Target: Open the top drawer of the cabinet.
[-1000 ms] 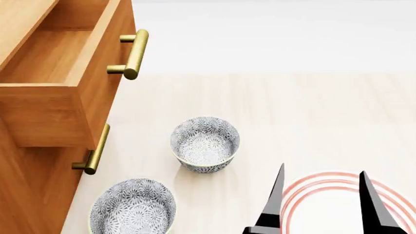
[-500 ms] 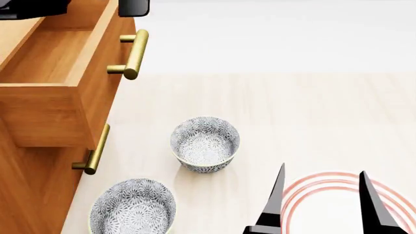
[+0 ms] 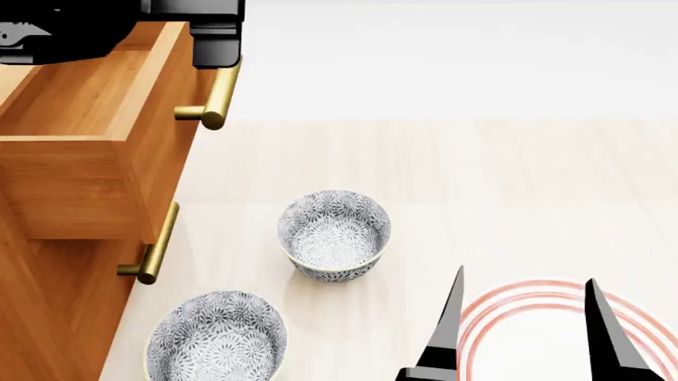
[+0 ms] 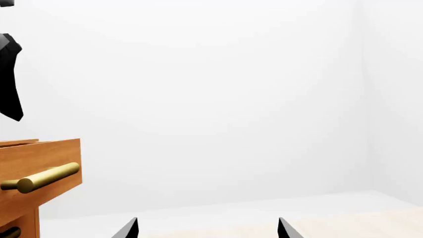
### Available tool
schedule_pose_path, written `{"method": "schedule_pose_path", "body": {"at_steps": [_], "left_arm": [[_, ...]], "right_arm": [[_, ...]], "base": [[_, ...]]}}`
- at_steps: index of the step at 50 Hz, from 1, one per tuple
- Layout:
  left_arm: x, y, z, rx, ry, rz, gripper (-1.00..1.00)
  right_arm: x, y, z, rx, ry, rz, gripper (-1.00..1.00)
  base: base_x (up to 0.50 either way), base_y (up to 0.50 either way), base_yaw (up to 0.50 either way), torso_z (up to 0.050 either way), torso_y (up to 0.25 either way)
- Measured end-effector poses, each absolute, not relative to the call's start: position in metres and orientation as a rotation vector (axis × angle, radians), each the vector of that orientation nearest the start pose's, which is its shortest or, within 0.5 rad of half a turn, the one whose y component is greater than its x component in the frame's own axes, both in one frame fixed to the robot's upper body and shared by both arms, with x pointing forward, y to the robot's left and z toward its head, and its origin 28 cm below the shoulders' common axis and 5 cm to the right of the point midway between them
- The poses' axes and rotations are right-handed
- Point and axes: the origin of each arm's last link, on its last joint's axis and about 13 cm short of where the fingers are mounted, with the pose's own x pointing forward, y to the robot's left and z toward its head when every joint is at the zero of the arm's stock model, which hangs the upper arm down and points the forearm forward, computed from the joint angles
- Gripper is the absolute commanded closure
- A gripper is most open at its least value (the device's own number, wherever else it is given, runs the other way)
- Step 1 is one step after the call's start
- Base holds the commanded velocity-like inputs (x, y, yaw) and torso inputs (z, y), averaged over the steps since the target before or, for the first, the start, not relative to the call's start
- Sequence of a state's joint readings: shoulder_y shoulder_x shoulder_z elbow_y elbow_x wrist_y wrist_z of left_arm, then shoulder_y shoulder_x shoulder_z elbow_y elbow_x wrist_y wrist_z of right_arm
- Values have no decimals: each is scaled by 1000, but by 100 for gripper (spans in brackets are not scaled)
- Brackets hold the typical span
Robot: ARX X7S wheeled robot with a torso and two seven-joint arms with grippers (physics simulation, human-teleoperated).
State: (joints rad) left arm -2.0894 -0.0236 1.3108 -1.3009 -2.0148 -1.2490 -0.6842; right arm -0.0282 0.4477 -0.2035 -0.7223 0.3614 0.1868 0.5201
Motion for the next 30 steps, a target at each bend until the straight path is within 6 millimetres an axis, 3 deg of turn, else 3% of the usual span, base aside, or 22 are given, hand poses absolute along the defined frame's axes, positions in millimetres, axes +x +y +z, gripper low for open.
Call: {"method": "schedule_pose_path", "body": {"at_steps": [30], "left_arm": [[354,150,396,-9,790,-52,-100]], "right_arm": [[175,-109,137,52,-371,-61,-100]], "base": [[0,0,0,0,0]]}}
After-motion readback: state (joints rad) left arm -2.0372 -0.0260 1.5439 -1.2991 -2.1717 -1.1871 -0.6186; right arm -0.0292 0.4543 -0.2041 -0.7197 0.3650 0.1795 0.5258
